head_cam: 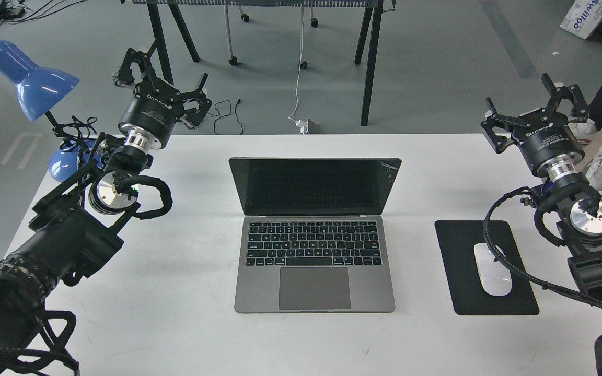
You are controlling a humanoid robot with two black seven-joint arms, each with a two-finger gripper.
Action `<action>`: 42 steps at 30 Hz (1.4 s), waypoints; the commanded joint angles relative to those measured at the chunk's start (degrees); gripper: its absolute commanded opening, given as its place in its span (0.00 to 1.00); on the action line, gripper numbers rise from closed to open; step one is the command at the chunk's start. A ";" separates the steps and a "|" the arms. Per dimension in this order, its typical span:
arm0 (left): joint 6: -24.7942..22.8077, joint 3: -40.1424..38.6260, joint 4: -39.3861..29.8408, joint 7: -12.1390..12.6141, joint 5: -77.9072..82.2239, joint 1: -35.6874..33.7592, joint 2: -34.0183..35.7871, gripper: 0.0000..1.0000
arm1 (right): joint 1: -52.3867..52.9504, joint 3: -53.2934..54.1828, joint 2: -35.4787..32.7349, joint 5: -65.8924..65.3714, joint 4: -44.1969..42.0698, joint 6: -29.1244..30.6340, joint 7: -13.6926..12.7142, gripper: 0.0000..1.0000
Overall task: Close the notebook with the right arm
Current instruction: 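Move the right gripper up and inward toward the open laptop's screen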
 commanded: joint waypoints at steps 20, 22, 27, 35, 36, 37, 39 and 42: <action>0.01 0.53 -0.01 -0.61 0.00 0.08 0.00 1.00 | 15.75 -17.14 7.29 -4.39 -6.35 -2.33 0.63 1.00; 0.01 0.62 -0.01 -0.61 0.09 0.08 0.00 1.00 | 16.72 -19.17 9.23 -5.45 -6.53 -3.39 0.63 1.00; 0.01 0.70 -0.01 -0.61 0.09 0.08 0.00 1.00 | 16.82 -22.07 9.85 -5.98 -5.83 -4.97 0.63 1.00; 0.01 0.70 -0.01 -0.52 0.35 0.17 0.00 1.00 | 14.36 -25.07 8.71 -6.07 1.11 -5.07 0.54 1.00; 0.01 0.79 -0.01 -0.52 0.44 0.17 0.00 1.00 | 13.83 -25.15 8.18 -6.15 2.16 -5.07 0.45 1.00; 0.01 0.79 -0.01 -0.52 0.44 0.17 0.00 1.00 | 13.48 -25.24 7.66 -6.15 2.87 -5.07 0.45 1.00; 0.01 0.79 -0.01 -0.52 0.44 0.17 0.00 1.00 | 12.43 -25.42 7.13 -6.15 4.80 -4.98 0.36 1.00; 0.01 0.79 -0.01 -0.52 0.44 0.17 0.00 1.00 | 10.58 -25.59 6.60 -6.15 6.82 -4.98 0.28 1.00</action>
